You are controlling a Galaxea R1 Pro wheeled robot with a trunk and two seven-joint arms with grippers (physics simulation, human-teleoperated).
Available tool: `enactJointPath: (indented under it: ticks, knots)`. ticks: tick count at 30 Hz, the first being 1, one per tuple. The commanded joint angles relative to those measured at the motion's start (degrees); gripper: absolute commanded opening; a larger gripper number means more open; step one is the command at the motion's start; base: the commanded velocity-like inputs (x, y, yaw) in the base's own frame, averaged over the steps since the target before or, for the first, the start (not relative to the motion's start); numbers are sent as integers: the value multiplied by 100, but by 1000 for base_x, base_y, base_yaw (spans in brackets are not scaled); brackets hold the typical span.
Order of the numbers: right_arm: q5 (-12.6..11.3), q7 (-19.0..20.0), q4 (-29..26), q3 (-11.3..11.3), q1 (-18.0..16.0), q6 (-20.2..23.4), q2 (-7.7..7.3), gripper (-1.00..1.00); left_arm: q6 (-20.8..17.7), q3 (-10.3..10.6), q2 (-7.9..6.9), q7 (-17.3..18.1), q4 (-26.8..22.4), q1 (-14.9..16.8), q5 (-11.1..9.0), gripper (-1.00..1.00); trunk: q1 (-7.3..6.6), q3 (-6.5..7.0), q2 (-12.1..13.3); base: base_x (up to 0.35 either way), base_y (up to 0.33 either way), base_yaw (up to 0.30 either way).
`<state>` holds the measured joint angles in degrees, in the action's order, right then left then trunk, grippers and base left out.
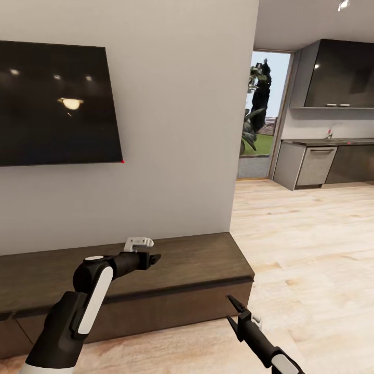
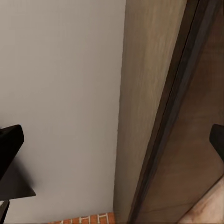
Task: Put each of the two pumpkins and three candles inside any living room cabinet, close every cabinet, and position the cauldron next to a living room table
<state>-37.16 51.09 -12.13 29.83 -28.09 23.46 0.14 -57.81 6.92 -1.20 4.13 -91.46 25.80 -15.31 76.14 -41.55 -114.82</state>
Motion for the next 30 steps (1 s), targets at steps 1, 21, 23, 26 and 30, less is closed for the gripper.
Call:
enactJointPath:
  ticks: [1,21,23,26,30]
  knots:
    - [-31,0,-4,40,-2,49,-5,100,-20,2,-3,39,-4,4,37,100,-1,-6,-3,0,0,0]
    - [59,816,-1,101,6,133,-134,100,-20,2,-3,41,-4,4,37,100,-1,-6,-3,0,0,0]
    - [62,824,-1,100,6,133,-134,100,-20,2,-3,45,-4,4,37,100,-1,-6,-3,0,0,0]
    - [66,830,0,96,6,128,-131,100,-20,2,-3,44,-4,4,37,100,-23,12,37,0,0,0]
    - [68,832,-1,96,6,127,-134,100,-20,2,-3,48,-5,4,37,100,-23,12,37,0,0,0]
